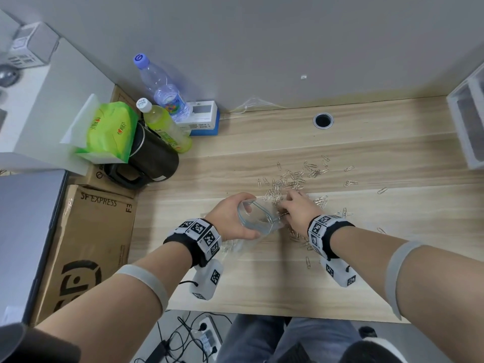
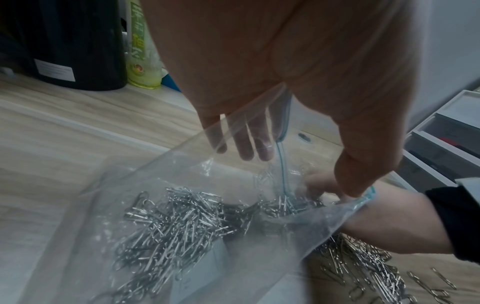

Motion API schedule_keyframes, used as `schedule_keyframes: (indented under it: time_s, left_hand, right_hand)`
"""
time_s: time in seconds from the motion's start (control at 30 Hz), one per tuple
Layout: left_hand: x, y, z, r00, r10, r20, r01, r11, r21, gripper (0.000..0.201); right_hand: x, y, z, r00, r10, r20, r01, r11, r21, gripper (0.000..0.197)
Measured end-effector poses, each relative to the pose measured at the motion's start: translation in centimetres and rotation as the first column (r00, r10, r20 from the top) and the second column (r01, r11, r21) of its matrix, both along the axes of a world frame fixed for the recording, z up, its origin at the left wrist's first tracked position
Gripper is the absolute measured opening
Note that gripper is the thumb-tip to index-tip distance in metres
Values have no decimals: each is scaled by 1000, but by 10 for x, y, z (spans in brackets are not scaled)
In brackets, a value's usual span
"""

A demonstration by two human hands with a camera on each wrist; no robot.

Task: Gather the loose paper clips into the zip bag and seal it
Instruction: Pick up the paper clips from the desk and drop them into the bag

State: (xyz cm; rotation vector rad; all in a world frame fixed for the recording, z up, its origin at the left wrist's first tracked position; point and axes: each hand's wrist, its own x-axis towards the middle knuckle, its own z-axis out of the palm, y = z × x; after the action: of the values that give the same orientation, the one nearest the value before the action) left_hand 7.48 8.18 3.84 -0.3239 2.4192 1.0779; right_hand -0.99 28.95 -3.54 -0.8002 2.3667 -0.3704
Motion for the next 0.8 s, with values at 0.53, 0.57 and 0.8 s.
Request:
schedule_keyframes:
  time_s: [0.53, 0.57, 0.8]
  left_hand:
    - [-21, 19, 5, 990, -115, 81, 121, 990, -69, 110]
    - [-22, 21, 6, 990, -115, 85, 121, 991, -66, 112]
    - [-24, 25, 11, 989, -129, 75, 133, 990, -50, 120]
  right_hand:
    - [-20, 12, 45, 924, -313, 221, 363, 898, -249, 7]
    - [-19, 8, 48, 920, -300, 252, 365, 891, -271, 8]
    - [8, -17, 47, 804, -88, 588, 367, 852, -373, 14]
